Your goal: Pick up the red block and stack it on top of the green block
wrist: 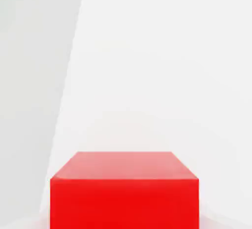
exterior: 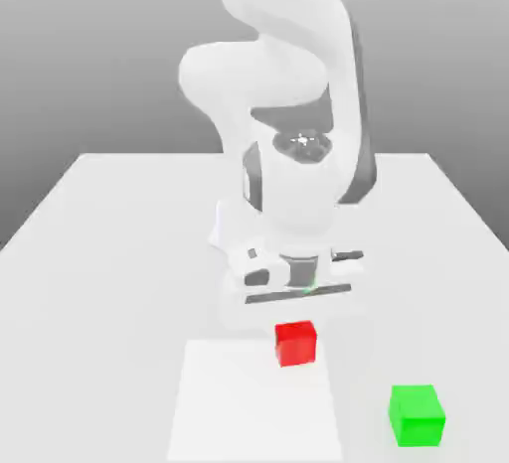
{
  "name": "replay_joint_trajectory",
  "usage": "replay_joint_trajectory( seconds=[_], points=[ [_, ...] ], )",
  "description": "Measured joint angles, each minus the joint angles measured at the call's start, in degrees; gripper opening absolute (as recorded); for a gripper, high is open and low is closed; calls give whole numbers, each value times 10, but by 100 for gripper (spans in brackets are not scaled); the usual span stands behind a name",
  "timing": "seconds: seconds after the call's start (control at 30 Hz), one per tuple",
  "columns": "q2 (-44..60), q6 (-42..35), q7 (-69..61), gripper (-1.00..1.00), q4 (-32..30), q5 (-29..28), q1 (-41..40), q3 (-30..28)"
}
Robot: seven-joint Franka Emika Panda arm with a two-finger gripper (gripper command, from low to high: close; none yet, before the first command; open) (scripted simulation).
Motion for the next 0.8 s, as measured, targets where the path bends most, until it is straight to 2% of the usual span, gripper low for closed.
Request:
replay_joint_trajectory(
  seconds=[0.1,0.17,0.53,0.6,0.7,0.73,0.8],
  points=[
    [-62,-53,-7,-100,-9,10,4,-1],
    [-74,-82,-24,-100,8,11,12,3],
    [28,-200,-197,-100,228,-8,82,50],
    [57,-198,-213,-100,254,-15,87,56],
    [116,-150,-206,-100,264,-34,93,49],
    [132,-135,-203,100,265,-38,96,45],
    [132,-135,-203,100,265,-38,96,45]
  ],
)
